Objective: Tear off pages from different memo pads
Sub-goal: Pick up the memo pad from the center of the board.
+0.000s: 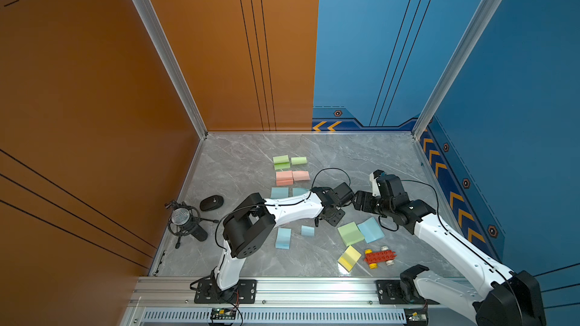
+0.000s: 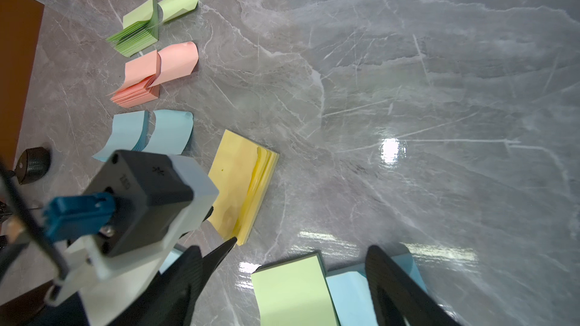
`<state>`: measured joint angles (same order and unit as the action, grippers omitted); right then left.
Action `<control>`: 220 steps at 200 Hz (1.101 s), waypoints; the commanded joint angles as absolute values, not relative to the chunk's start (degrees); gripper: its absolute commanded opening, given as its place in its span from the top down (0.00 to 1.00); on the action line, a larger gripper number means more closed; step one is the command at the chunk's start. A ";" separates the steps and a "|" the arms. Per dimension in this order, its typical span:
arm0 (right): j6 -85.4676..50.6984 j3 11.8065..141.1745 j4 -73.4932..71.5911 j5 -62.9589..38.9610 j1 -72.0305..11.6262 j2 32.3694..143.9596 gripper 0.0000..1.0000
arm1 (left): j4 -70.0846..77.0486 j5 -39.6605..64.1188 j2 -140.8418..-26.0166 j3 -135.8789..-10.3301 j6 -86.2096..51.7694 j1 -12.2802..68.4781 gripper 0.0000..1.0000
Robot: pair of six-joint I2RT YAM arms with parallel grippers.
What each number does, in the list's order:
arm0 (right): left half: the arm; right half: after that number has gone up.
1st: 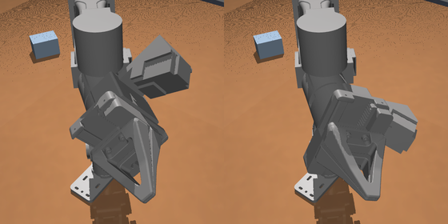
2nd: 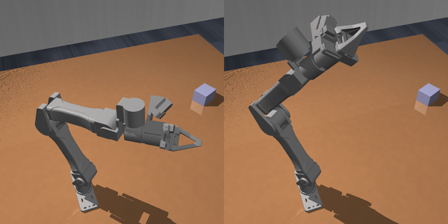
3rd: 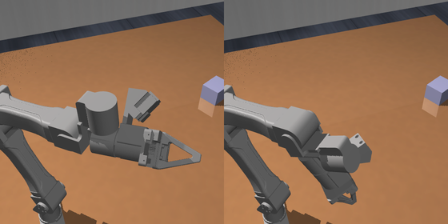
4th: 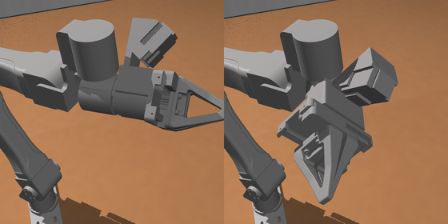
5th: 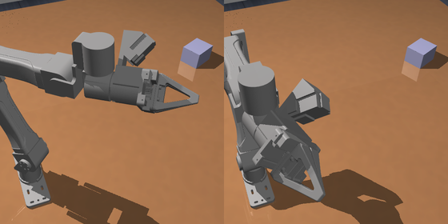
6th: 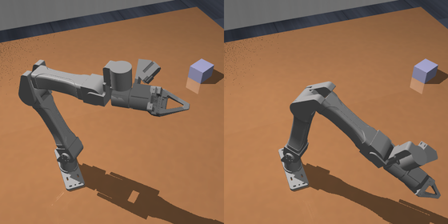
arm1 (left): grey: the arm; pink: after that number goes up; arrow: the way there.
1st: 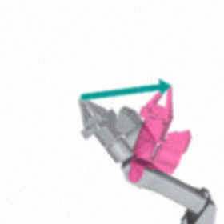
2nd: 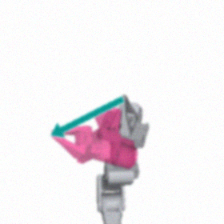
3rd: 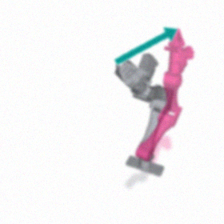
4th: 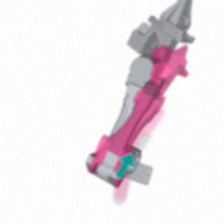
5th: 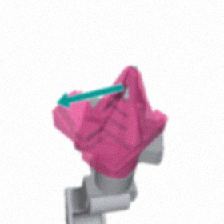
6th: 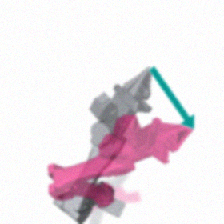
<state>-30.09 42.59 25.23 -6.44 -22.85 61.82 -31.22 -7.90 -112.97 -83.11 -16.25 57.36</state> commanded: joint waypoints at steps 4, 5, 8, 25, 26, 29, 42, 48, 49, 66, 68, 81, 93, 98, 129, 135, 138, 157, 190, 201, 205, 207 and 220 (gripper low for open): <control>-28.96 44.38 27.25 -7.45 -22.59 62.09 0.16 | -31.82 -4.92 -111.30 -83.65 -18.03 56.91 0.52; -28.98 44.38 27.25 -7.46 -22.59 62.12 0.16 | -31.86 -4.97 -111.33 -83.70 -18.02 56.93 0.52; -29.00 44.38 27.25 -7.47 -22.59 62.12 0.16 | -31.82 -5.05 -111.47 -83.76 -18.01 56.97 0.52; -29.27 44.39 27.32 -7.67 -22.59 62.13 0.16 | -31.90 -5.83 -112.35 -83.96 -17.67 56.82 0.52; -29.27 44.34 27.28 -7.70 -22.59 62.09 0.16 | -31.95 -5.86 -112.38 -83.95 -17.63 56.84 0.52; -29.31 44.36 27.34 -7.70 -22.59 62.12 0.16 | -31.91 -5.96 -112.53 -83.95 -17.58 56.86 0.52; -29.36 44.21 27.38 -7.65 -22.59 61.89 0.16 | -31.90 -6.37 -112.92 -83.77 -17.32 56.87 0.53; -29.36 44.13 27.42 -7.55 -22.59 61.78 0.16 | -31.98 -6.64 -113.09 -83.69 -17.15 56.87 0.53; -29.36 44.12 27.42 -7.51 -22.59 61.78 0.16 | -31.94 -6.71 -113.10 -83.68 -17.14 56.87 0.53; -29.27 44.03 27.42 -7.25 -22.59 61.74 0.16 | -31.89 -7.66 -113.38 -83.52 -17.08 56.87 0.54; -29.27 44.03 27.42 -7.26 -22.59 61.75 0.16 | -31.88 -7.78 -113.44 -83.50 -17.06 56.87 0.54; -29.27 44.12 27.42 -7.33 -22.59 61.96 0.16 | -31.88 -8.66 -113.63 -83.50 -17.00 56.87 0.56; -29.27 44.21 27.42 -7.45 -22.59 62.21 0.16 | -31.83 -9.26 -113.81 -83.52 -16.81 56.87 0.58; -29.20 44.21 27.42 -7.56 -22.59 62.33 0.16 | -31.88 -9.27 -113.95 -83.50 -16.75 56.86 0.59; -29.01 44.21 27.40 -7.73 -22.59 62.75 0.16 | -31.87 -9.36 -114.77 -83.88 -16.61 56.87 0.59; -28.98 44.23 27.42 -7.73 -22.59 62.75 0.16 | -31.84 -9.47 -114.95 -83.85 -16.69 56.87 0.59; -28.96 44.21 27.42 -7.70 -22.59 62.80 0.16 | -31.86 -9.53 -115.04 -83.92 -16.70 56.87 0.59; -28.83 44.03 27.42 -7.63 -22.59 62.75 0.16 | -31.84 -9.84 -115.39 -84.11 -16.70 56.87 0.60; -28.74 43.88 27.47 -7.86 -22.59 62.94 0.16 | -31.82 -10.20 -115.75 -84.36 -16.60 56.78 0.63; -28.74 43.78 27.42 -7.98 -22.59 63.01 0.16 | -31.81 -10.19 -115.75 -84.50 -16.61 56.78 0.63; -28.74 43.77 27.42 -7.91 -22.59 63.02 0.16 | -31.82 -10.19 -115.81 -84.49 -16.61 56.78 0.63; -28.74 43.77 27.42 -7.87 -22.59 63.02 0.16 | -31.82 -10.15 -115.83 -84.47 -16.61 56.82 0.63; -28.74 43.73 27.42 -7.90 -22.59 63.01 0.15 | -31.82 -10.44 -115.90 -84.49 -16.70 56.78 0.63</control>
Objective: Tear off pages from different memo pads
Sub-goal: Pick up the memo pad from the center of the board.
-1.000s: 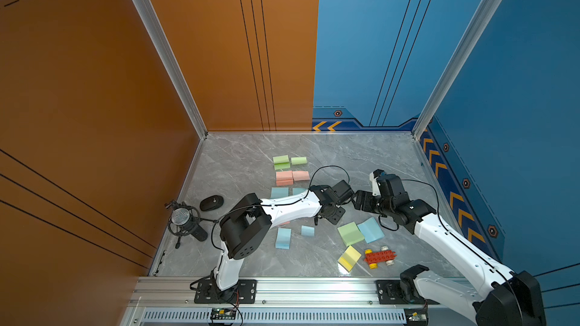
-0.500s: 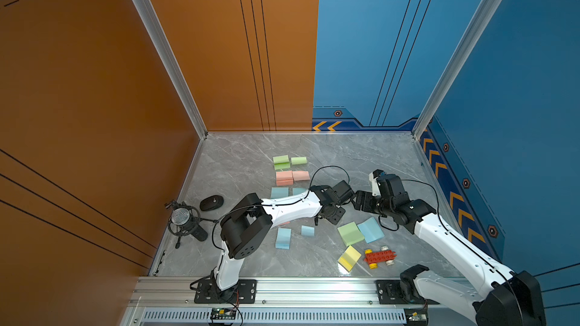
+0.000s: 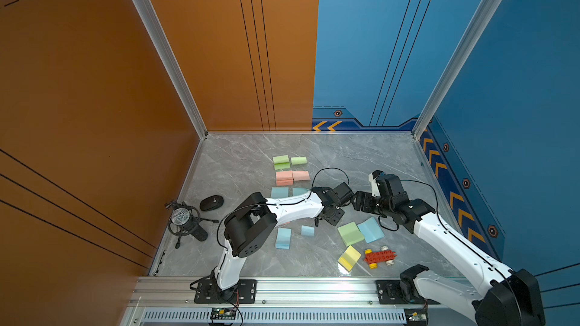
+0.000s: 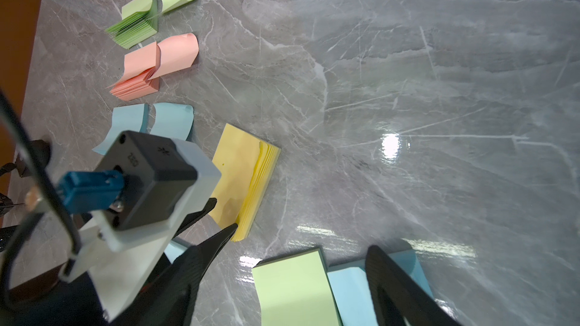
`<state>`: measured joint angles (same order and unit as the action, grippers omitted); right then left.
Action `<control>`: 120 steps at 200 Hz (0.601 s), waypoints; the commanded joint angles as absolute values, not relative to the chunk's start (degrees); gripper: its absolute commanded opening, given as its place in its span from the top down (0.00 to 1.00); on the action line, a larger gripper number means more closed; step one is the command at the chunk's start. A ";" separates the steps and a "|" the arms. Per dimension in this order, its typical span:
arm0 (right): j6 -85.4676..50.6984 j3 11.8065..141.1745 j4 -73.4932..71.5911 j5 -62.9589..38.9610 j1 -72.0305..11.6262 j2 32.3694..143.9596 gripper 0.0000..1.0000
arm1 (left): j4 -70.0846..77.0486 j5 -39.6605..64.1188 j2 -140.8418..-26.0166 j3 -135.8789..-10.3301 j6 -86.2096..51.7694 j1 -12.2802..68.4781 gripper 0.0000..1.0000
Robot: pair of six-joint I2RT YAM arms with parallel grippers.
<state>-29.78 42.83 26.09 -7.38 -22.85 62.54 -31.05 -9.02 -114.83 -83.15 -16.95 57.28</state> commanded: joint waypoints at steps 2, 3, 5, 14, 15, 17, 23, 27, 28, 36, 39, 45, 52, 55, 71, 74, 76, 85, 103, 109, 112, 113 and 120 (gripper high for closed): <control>-28.74 43.74 27.42 -7.93 -22.59 63.01 0.15 | -31.84 -10.52 -115.92 -84.47 -16.70 56.78 0.63; -28.74 43.71 27.42 -7.88 -22.59 63.02 0.15 | -31.83 -10.53 -115.92 -84.47 -16.70 56.78 0.63; -28.74 43.75 27.42 -7.92 -22.59 63.06 0.16 | -31.84 -10.59 -115.93 -84.46 -16.72 56.78 0.63; -28.74 43.77 27.42 -7.94 -22.59 63.06 0.15 | -31.82 -10.72 -116.01 -84.47 -16.79 56.86 0.63; -28.74 43.77 27.42 -7.92 -22.59 63.08 0.15 | -31.82 -10.76 -116.06 -84.46 -16.79 56.86 0.63; -28.72 43.70 27.42 -7.94 -22.59 63.10 0.16 | -31.88 -10.80 -116.09 -84.40 -16.79 56.87 0.63; -28.74 43.77 27.38 -7.99 -22.59 63.16 0.15 | -31.82 -10.90 -116.19 -84.38 -16.87 56.87 0.63; -28.74 43.73 27.42 -7.92 -22.61 63.19 0.15 | -31.82 -10.98 -116.27 -84.39 -16.94 56.85 0.63; -28.78 43.71 27.42 -7.96 -22.60 63.19 0.15 | -31.82 -10.98 -116.27 -84.38 -16.95 56.86 0.63; -28.74 43.77 27.42 -7.91 -22.59 63.19 0.15 | -31.86 -11.18 -116.37 -84.30 -17.01 57.02 0.63; -28.74 43.77 27.42 -7.91 -22.59 63.19 0.15 | -31.84 -11.28 -116.44 -84.29 -17.05 57.08 0.63; -28.74 43.77 27.42 -7.87 -22.59 63.19 0.16 | -31.85 -11.57 -116.54 -84.31 -17.05 57.25 0.63; -28.73 43.77 27.42 -7.87 -22.60 63.19 0.16 | -31.82 -12.05 -116.63 -84.27 -17.18 57.43 0.63; -28.69 43.79 27.42 -7.87 -22.59 63.19 0.15 | -31.86 -12.26 -116.70 -84.23 -17.22 57.52 0.63; -28.74 43.94 27.42 -7.90 -22.59 63.19 0.15 | -31.73 -13.70 -116.72 -83.98 -17.73 58.07 0.63; -28.74 43.94 27.42 -7.86 -22.59 63.19 0.15 | -31.72 -14.05 -116.72 -83.96 -17.82 58.24 0.63; -28.74 43.90 27.42 -7.88 -22.59 63.19 0.16 | -31.73 -14.24 -116.72 -83.94 -17.88 58.26 0.63; -28.74 44.03 27.42 -7.91 -22.63 63.19 0.15 | -31.73 -15.03 -116.65 -83.94 -18.06 58.60 0.63; -28.70 44.12 27.42 -7.82 -22.59 63.19 0.15 | -31.72 -15.90 -116.78 -84.02 -18.53 59.04 0.62; -28.71 44.12 27.42 -7.79 -22.59 63.18 0.15 | -31.72 -15.99 -116.85 -84.18 -18.63 59.14 0.62; -28.74 44.10 27.42 -7.80 -22.59 63.19 0.15 | -31.73 -16.02 -116.89 -84.20 -18.71 59.25 0.62; -28.74 44.07 27.42 -7.77 -22.59 63.19 0.15 | -31.73 -16.05 -116.89 -84.20 -18.76 59.24 0.62; -28.75 44.07 27.42 -7.80 -22.59 63.19 0.15 | -31.73 -16.04 -116.98 -84.33 -18.87 59.45 0.62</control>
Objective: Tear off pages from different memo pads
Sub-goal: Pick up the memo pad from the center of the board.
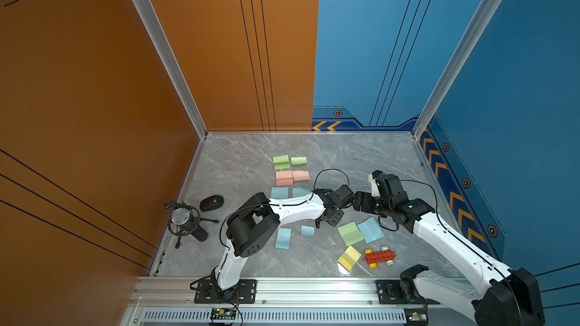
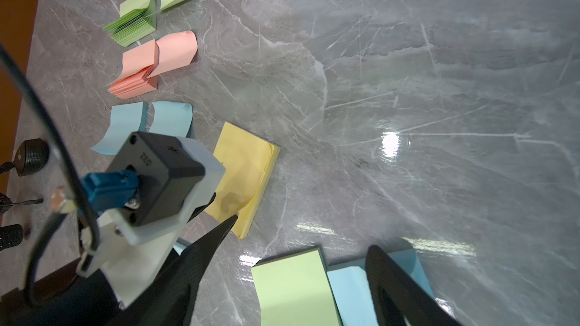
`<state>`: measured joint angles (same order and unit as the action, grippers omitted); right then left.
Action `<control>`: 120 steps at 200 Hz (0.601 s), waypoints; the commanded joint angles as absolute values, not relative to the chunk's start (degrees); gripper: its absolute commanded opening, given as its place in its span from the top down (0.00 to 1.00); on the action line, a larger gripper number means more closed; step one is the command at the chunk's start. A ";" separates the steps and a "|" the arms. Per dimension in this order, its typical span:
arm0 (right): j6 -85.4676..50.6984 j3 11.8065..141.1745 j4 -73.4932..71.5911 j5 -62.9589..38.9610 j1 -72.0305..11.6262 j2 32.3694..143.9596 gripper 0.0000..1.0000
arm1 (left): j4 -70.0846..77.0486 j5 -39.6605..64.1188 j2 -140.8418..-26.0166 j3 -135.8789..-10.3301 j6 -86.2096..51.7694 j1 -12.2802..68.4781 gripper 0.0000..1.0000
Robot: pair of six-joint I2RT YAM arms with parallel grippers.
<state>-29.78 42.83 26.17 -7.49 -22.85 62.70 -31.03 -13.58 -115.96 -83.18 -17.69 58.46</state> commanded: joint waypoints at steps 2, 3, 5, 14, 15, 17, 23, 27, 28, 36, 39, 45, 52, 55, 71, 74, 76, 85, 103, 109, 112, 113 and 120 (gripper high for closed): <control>-28.74 44.07 27.42 -7.82 -22.63 63.19 0.15 | -31.71 -16.03 -117.05 -84.36 -18.89 59.49 0.62; -28.74 44.05 27.42 -7.82 -22.61 63.19 0.15 | -31.72 -16.01 -117.06 -84.37 -18.89 59.50 0.62; -28.74 44.04 27.42 -7.82 -22.64 63.19 0.16 | -31.70 -16.00 -117.07 -84.42 -18.96 59.54 0.62; -28.66 43.95 27.42 -7.78 -22.59 63.11 0.15 | -31.72 -15.78 -117.20 -84.55 -19.12 59.75 0.61; -28.70 43.95 27.42 -7.76 -22.59 63.11 0.15 | -31.72 -15.76 -117.22 -84.59 -19.14 59.76 0.61; -28.62 43.92 27.42 -7.76 -22.59 63.08 0.15 | -31.73 -15.69 -117.24 -84.67 -19.15 59.81 0.61; -28.65 43.79 27.42 -7.73 -22.62 63.10 0.15 | -31.73 -15.58 -117.33 -84.77 -19.29 59.90 0.60; -28.65 43.75 27.43 -7.66 -22.54 63.06 0.15 | -31.72 -15.56 -117.33 -84.81 -19.38 59.99 0.60; -28.65 43.76 27.43 -7.70 -22.56 63.04 0.15 | -31.72 -15.56 -117.33 -84.81 -19.40 60.01 0.60; -28.57 43.68 27.42 -7.72 -22.51 62.97 0.15 | -31.73 -15.64 -117.42 -84.93 -19.47 60.20 0.60; -28.57 43.64 27.42 -7.66 -22.50 62.95 0.15 | -31.73 -15.71 -117.49 -84.95 -19.51 60.20 0.60; -28.56 43.59 27.42 -7.71 -22.50 62.89 0.15 | -31.73 -15.86 -117.59 -84.95 -19.51 60.35 0.60; -28.48 43.59 27.42 -7.69 -22.50 62.71 0.16 | -31.72 -16.06 -117.76 -84.92 -19.51 60.19 0.59; -28.48 43.59 27.42 -7.71 -22.50 62.75 0.16 | -31.73 -16.15 -117.85 -84.91 -19.51 60.20 0.60; -28.49 43.67 27.44 -7.79 -22.41 62.58 0.16 | -31.68 -16.50 -118.36 -84.99 -19.36 59.96 0.60; -28.41 43.68 27.42 -7.81 -22.41 62.51 0.15 | -31.72 -16.56 -118.37 -85.01 -19.29 59.94 0.60; -28.39 43.68 27.42 -7.82 -22.41 62.45 0.15 | -31.73 -16.64 -118.39 -85.00 -19.26 59.94 0.60; -28.39 43.68 27.51 -7.89 -22.32 62.26 0.15 | -31.68 -16.96 -118.39 -84.90 -19.08 59.78 0.62; -28.21 43.59 27.68 -7.83 -22.24 61.92 0.15 | -31.70 -16.96 -118.22 -85.04 -18.81 59.43 0.63; -28.15 43.53 27.76 -7.84 -22.16 61.81 0.15 | -31.73 -16.90 -118.21 -85.12 -18.73 59.42 0.64; -28.15 43.52 27.77 -7.82 -22.12 61.79 0.15 | -31.73 -16.88 -118.19 -85.09 -18.64 59.39 0.65; -28.14 43.51 27.77 -7.78 -22.09 61.79 0.15 | -31.73 -16.88 -118.16 -85.13 -18.64 59.36 0.66; -28.04 43.59 27.77 -7.82 -21.99 61.68 0.15 | -31.68 -16.88 -118.13 -85.25 -18.47 59.25 0.68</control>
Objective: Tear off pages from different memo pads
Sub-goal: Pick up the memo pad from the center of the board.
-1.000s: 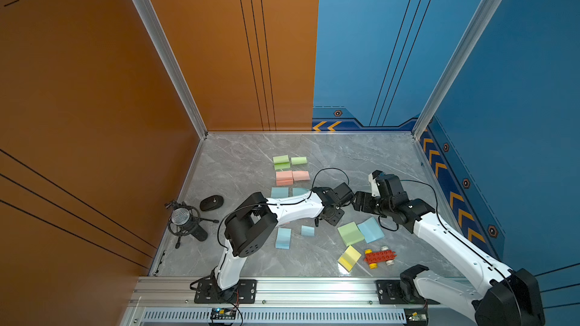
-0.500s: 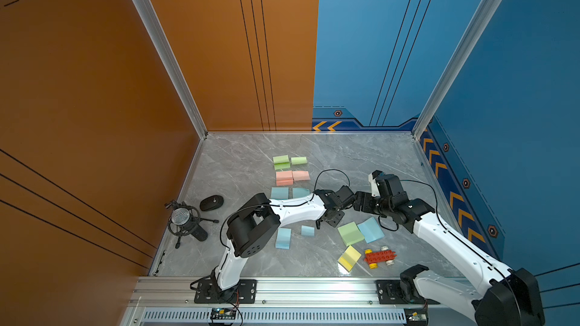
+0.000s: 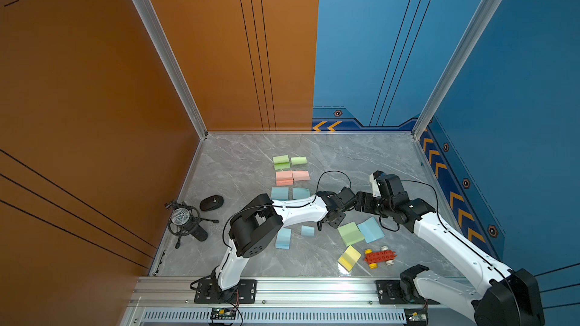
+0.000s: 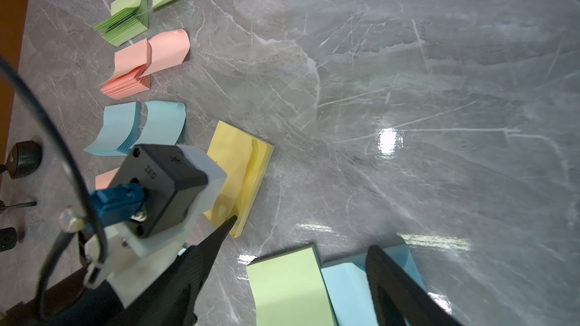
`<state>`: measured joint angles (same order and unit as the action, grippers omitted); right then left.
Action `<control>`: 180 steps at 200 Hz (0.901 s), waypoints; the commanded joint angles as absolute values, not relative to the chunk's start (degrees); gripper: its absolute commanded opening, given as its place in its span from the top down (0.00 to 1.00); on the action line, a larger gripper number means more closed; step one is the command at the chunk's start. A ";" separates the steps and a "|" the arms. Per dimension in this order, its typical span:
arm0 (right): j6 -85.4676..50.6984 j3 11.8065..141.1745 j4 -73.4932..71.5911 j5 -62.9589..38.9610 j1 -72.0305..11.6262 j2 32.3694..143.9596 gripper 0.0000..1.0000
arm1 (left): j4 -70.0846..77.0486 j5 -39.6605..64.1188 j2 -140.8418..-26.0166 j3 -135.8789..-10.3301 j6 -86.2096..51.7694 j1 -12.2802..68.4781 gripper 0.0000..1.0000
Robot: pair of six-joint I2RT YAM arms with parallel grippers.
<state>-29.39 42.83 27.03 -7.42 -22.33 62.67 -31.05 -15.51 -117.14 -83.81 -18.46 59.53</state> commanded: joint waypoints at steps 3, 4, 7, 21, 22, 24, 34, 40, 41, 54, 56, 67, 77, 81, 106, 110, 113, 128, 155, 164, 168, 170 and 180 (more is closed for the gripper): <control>-27.97 43.59 27.77 -7.87 -21.93 61.62 0.15 | -31.72 -16.92 -118.08 -85.25 -18.39 59.24 0.70; -27.92 43.59 27.82 -7.84 -21.91 61.62 0.15 | -31.77 -16.94 -118.06 -85.30 -18.38 59.24 0.70; -27.80 43.59 27.81 -7.92 -21.89 61.61 0.16 | -31.73 -16.94 -117.97 -85.26 -18.37 59.17 0.71; -26.33 44.17 27.77 -8.83 -21.80 61.45 0.15 | -31.71 -16.98 -117.02 -84.95 -18.37 58.74 0.75; -26.17 44.19 27.77 -8.85 -21.80 61.44 0.15 | -31.72 -16.93 -116.92 -84.93 -18.37 58.68 0.75; -25.86 44.31 27.77 -9.02 -21.80 61.44 0.15 | -31.66 -16.78 -116.72 -84.89 -18.35 58.57 0.76; -24.09 45.22 27.73 -9.32 -21.80 61.26 0.15 | -31.73 -15.70 -115.67 -84.50 -18.37 57.82 0.77; -22.62 45.71 27.41 -9.41 -21.80 61.17 0.14 | -31.73 -15.00 -115.05 -84.25 -18.27 57.28 0.79; -22.39 45.84 27.33 -9.41 -21.84 61.17 0.14 | -31.68 -14.84 -114.96 -84.22 -18.28 57.16 0.79; -18.84 46.79 25.27 -9.41 -21.97 61.25 0.13 | -31.73 -13.27 -114.12 -83.79 -18.11 55.77 0.83; -18.13 46.90 24.93 -9.54 -21.97 61.32 0.13 | -31.71 -13.10 -114.02 -83.70 -18.06 55.63 0.84; -14.68 47.35 22.08 -9.51 -22.19 61.97 0.12 | -31.56 -12.11 -113.82 -83.39 -17.87 54.82 0.89; -11.50 47.54 18.94 -9.47 -22.32 62.75 0.12 | -31.45 -11.26 -113.82 -83.12 -17.60 54.21 0.95; -10.30 47.55 17.69 -9.29 -22.32 63.18 0.12 | -31.32 -10.87 -113.83 -83.08 -17.50 54.00 0.98; 0.14 46.59 9.16 -6.12 -22.32 65.63 0.13 | -29.24 -5.30 -113.22 -81.21 -17.10 51.85 1.00; 2.28 45.99 7.26 -5.85 -22.28 65.94 0.13 | -28.75 -3.95 -113.12 -80.99 -16.99 51.43 1.00; 3.95 45.40 5.54 -5.94 -22.12 66.18 0.13 | -28.53 -2.90 -113.16 -80.83 -16.85 51.09 1.00; 9.72 40.27 -5.69 -8.90 -20.53 66.92 0.13 | -28.00 1.74 -113.79 -80.86 -16.04 49.66 1.00; 28.62 34.34 -15.98 -14.90 -18.96 71.00 0.14 | -27.17 8.83 -114.22 -80.83 -14.80 48.19 1.00; 32.30 36.19 -11.86 -14.45 -18.50 73.49 0.15 | -26.82 10.14 -113.88 -80.48 -14.37 47.79 1.00; 34.32 37.15 -9.84 -14.54 -18.41 74.76 0.16 | -26.66 10.61 -113.76 -80.30 -14.29 47.52 1.00; 35.45 37.52 -8.83 -14.60 -18.38 75.45 0.16 | -26.59 10.87 -113.69 -80.21 -14.25 47.43 1.00; 40.12 39.16 -4.59 -14.60 -18.70 77.91 0.17 | -26.33 12.09 -113.56 -79.95 -14.17 46.75 1.00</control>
